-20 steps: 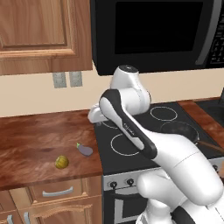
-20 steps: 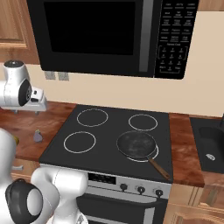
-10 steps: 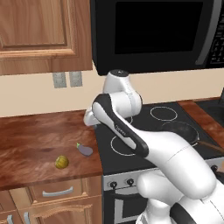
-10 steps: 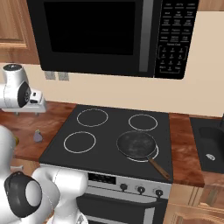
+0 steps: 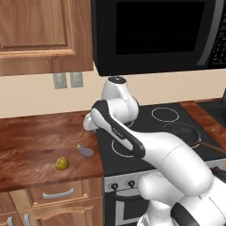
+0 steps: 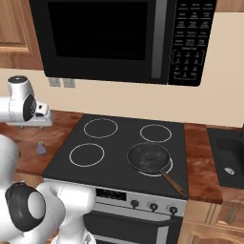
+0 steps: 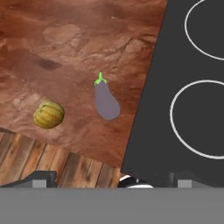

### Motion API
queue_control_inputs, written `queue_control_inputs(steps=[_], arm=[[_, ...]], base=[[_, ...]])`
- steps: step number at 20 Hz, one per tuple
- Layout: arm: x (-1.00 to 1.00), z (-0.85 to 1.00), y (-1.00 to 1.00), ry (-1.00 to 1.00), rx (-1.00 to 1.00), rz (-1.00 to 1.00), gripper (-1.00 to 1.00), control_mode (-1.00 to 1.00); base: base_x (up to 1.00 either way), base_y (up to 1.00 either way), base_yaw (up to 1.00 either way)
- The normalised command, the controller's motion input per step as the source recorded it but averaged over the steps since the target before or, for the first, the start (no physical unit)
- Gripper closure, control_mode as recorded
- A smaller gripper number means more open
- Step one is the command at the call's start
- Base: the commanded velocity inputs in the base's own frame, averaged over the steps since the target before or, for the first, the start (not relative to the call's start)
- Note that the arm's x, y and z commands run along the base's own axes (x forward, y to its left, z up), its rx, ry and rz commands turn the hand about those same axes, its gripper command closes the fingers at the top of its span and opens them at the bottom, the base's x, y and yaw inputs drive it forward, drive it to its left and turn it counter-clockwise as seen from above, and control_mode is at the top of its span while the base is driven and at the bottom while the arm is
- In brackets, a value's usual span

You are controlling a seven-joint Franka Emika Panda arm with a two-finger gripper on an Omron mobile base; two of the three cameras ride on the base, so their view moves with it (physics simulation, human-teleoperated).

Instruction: Put the squash and eggplant in the pan. Then turn on the front right burner and set the heat to medium.

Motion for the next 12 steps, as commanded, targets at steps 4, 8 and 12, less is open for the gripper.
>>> queue_control_inputs(steps=[4,8,12], arm=[[0.11,-0.24,0.11,0.00,0.00,0.00,-1.00,-1.00],[0.04,-0.22,0.12,0.00,0.00,0.00,-1.00,-1.00],[0.04,-0.22,0.13,0.00,0.00,0.00,-1.00,-1.00]], base=[[0.00,0.00,0.00],[0.00,0.00,0.00],[0.00,0.00,0.00]])
